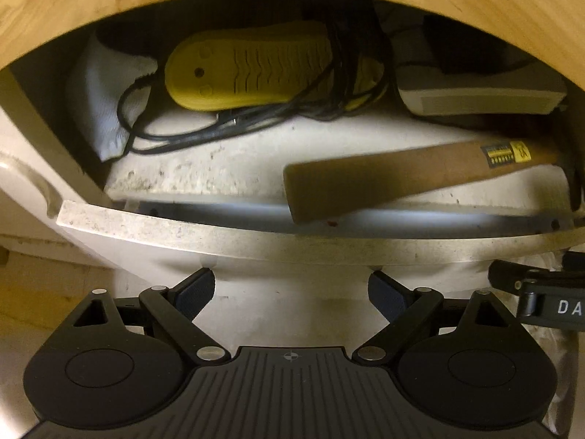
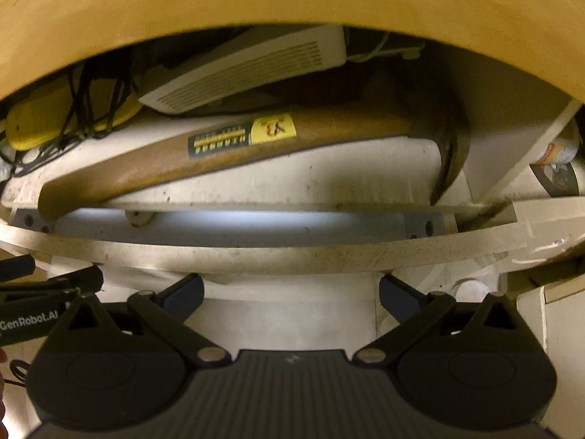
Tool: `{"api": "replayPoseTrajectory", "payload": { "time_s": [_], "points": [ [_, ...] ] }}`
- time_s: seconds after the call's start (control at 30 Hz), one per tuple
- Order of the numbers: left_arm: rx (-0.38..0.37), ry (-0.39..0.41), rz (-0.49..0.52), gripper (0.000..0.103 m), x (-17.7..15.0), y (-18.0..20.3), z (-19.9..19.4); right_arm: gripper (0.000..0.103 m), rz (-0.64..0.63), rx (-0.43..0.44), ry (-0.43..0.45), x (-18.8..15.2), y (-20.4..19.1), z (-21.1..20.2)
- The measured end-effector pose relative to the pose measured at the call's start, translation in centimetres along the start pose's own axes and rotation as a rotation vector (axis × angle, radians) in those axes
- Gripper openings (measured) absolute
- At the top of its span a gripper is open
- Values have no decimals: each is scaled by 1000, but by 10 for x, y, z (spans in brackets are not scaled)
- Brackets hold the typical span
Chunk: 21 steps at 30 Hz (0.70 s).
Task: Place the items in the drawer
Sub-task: 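Push the drawer front inward with both grippers to close it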
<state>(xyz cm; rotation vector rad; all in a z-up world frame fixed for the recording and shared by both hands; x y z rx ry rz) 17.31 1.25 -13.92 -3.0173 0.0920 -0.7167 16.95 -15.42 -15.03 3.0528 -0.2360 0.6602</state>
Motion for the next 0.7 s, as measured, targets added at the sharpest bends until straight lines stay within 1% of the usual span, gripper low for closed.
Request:
{"api": "replayPoseTrajectory", "payload": {
  "time_s": [0.2,0.27,0.57,0.67,0.7],
  "points": [
    [9,28,2,93,8,3,5,102,0,-1,27,16,2,11],
    [11,29,-1,94,10,3,8,102,0,-1,36,21,2,15],
    [12,20,-6,95,9,6,11,103,-6,-18,38,24,1,18],
    [13,21,-5,95,9,8,12,103,-18,-22,42,42,-29,47],
    [13,21,-5,95,8,8,12,103,-18,-22,42,44,-33,51]
  ]
}}
Point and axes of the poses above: each gripper's, at about its wrist camera, not at the fingertips, and z roughly the way its jaws point, y to its right, x to its top, the point moved 1 cm from there along z, roughly the way its jaws point, and after that the axes turned 6 degrees about z, right-handed, at the moved point
